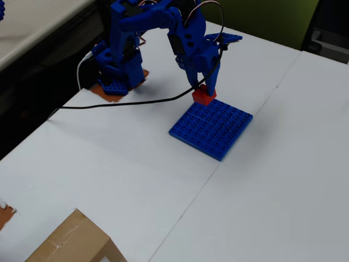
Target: Pick up the 2x2 red block and go up the 8x8 blue block.
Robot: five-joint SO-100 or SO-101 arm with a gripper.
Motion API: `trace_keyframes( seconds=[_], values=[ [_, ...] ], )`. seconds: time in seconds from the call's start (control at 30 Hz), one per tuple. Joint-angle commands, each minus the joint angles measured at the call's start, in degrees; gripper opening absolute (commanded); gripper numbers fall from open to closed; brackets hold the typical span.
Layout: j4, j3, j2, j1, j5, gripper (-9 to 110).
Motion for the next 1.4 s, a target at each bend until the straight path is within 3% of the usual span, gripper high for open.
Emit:
trace_keyframes(
  seconds=[0.0, 1.37],
  values=[
    [-1.2, -2.6, 1.0, -1.0, -19.2, 0],
    [-0.8, -1.3, 1.5, -0.5, -18.7, 0]
  ],
)
